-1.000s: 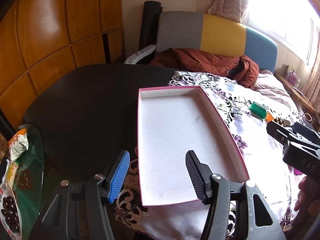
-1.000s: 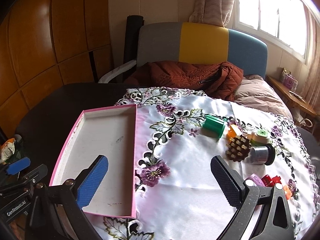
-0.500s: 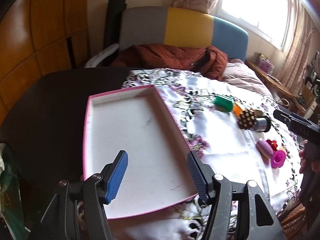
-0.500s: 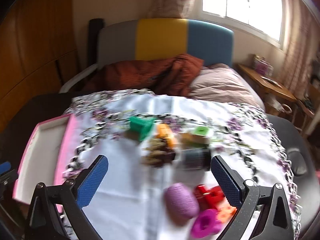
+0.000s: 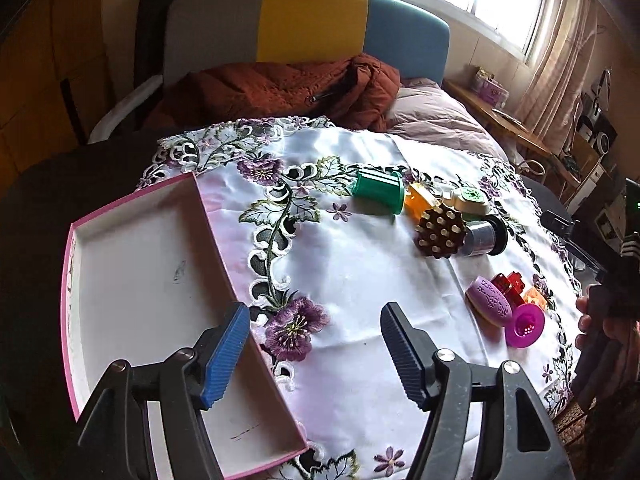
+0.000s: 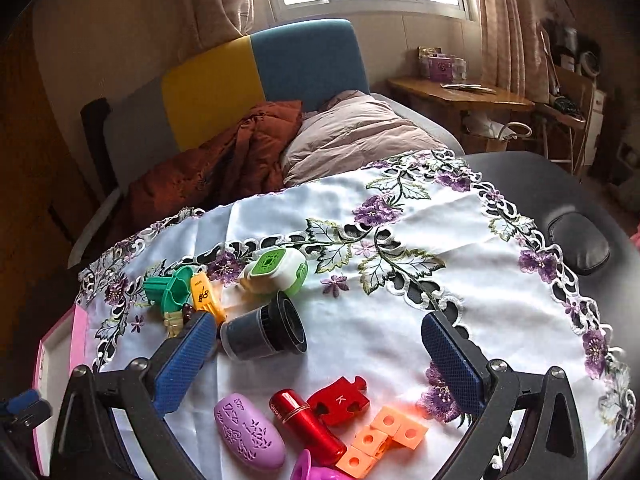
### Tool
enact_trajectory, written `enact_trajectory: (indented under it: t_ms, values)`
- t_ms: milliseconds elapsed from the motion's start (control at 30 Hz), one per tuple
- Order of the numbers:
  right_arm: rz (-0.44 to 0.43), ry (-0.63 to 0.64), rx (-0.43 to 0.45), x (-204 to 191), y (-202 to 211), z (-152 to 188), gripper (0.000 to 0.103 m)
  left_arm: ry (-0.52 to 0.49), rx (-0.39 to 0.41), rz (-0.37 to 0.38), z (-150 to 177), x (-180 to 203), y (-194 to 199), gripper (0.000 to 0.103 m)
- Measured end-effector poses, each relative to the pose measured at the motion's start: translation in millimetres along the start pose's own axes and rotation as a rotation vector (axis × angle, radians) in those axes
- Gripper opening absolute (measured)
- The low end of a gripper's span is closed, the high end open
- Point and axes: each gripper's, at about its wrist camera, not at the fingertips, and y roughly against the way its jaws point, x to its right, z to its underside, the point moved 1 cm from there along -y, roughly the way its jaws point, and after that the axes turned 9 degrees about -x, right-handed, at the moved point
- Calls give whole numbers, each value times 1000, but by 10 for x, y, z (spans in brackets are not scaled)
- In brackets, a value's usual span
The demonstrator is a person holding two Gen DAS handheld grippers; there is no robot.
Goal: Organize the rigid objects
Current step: 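Lower the left tool onto the green spool and close its fingers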
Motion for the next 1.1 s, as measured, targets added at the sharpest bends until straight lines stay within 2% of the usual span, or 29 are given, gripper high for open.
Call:
enact_trajectory:
  t_ms: [333, 433, 633, 767, 1100]
  values:
    - [-11, 3, -3, -1, -5, -9, 103, -112, -52, -5, -570, 318, -435, 69]
    - [-14, 1, -5, 4, -10, -12, 103, -151, -45, -24, -763, 405, -588, 74]
    - [-29, -17, -10, 36, -18, -32, 103, -158, -63, 18, -1089, 481, -869, 76]
    - [-33, -26, -18, 60, -35, -43, 103, -171, -61, 23, -1246, 550, -990, 83]
    - [-35, -39, -43, 104, -90, -52, 103, -239, -118, 26, -1436, 742, -1309, 83]
